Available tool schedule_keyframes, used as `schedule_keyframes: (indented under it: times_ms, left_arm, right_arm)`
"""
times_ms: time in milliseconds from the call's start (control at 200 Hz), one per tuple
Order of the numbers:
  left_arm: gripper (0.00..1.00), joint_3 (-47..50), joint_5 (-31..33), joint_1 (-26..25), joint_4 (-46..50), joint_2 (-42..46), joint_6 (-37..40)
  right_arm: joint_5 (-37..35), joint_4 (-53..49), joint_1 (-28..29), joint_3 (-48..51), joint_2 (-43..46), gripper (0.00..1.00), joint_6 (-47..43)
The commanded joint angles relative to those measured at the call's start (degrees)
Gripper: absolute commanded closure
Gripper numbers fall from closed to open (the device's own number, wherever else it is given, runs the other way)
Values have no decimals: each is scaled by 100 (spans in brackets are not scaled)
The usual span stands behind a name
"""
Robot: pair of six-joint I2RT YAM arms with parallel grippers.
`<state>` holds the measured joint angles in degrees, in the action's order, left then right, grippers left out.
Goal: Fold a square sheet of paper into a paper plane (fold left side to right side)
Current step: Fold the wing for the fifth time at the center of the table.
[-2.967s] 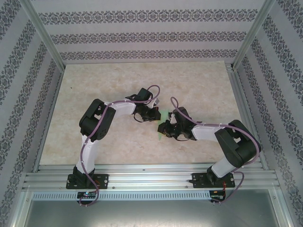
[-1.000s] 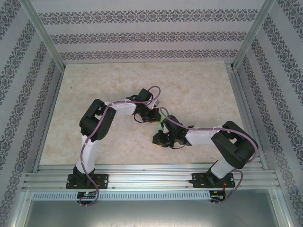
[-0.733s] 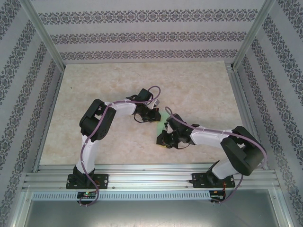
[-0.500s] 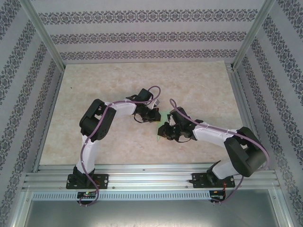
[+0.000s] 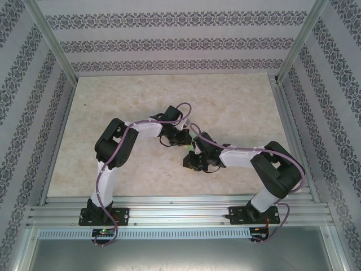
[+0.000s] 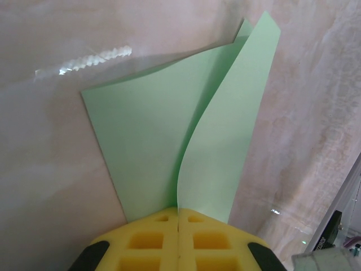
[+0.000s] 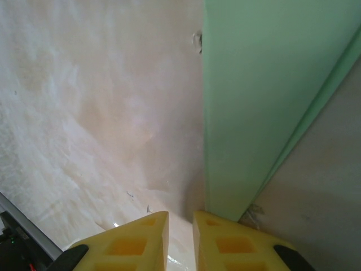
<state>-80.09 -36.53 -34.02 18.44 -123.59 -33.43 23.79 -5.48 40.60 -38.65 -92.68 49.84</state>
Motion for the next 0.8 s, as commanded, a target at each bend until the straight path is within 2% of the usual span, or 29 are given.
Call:
schedule_keyframes:
  times_ms: [0,160,275,380,535,794]
  left_arm:
    - [93,116,493,34,-7,-233,153]
    - [93,99,475,35,-7,-219,155]
    - [93,108,472,31,-4,-202,162]
    - [93,131,467,36,-13,-182,161]
    - [93,160,462,28,-54,-172,144]
    - [93,213,454,27,-83,-141,126]
  right_arm:
    - [174,-216,211,330,175,81,122]
    - [486,-362,181,336,617,81,39]
    - [508,-563,-381,175,1154,80,-241]
    - [699,-329,-1146,140,1328,79,-356]
    - [573,318,-1887,-54,940,82,-287]
    - [169,723,-1993,-1040,-440,88,-208]
